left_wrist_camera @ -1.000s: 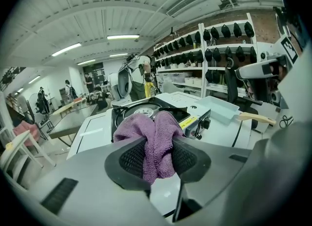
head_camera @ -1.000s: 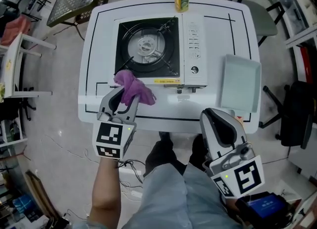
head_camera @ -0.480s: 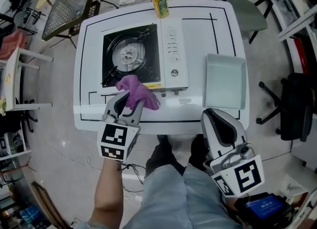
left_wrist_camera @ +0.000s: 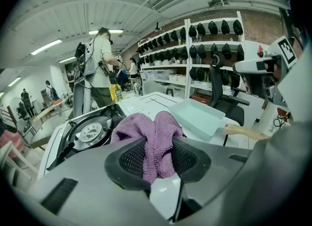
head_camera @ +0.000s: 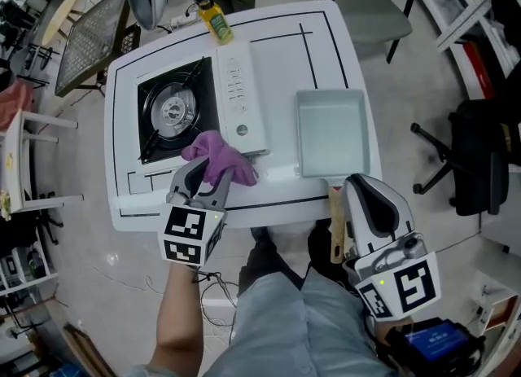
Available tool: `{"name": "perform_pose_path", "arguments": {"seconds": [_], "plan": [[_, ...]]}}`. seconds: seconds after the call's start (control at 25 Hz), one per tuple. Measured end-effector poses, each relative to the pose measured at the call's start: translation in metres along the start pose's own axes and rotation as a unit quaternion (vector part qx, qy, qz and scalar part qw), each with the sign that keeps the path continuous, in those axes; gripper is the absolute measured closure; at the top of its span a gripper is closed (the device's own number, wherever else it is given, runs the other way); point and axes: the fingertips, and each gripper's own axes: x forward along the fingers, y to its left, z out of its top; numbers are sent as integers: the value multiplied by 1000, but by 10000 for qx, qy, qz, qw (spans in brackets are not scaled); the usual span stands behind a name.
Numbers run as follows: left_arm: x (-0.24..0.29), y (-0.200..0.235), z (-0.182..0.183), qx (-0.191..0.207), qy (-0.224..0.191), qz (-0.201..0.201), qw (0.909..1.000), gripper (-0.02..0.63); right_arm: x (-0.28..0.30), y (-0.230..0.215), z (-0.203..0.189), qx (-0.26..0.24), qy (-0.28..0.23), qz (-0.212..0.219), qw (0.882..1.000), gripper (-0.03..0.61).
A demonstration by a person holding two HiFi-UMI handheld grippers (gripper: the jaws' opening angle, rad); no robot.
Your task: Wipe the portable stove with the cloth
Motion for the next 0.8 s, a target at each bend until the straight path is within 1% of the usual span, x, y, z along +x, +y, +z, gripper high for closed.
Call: {"name": "perform_pose_path", "arguments": {"seconds": [0.12,0.28,0.44,0.6,0.72,0.8], "plan": [[5,-9,7,27,37,31,10000,471,-12,-19,4,4,-12,-113,9999,525],[7,-16,15,33,82,127,9999,471,-23,-39,8,20,-15,-144,9999,525],[10,-30,30,75,6,153,9999,471,-26,-54,11,17,-24,-91,10000,525],[21,-55,44,191,-29,40,9998,471,-27,-65,16,-15,-58,7,10000,525],[25,-69,53,152,-53,-8,9999,471,-28,-70,22,-85,-77,86,9999,525],[26,-75,58,76,-65,14,9999,469,-26,-75,28,-284,-58,83,9995,525]]}}
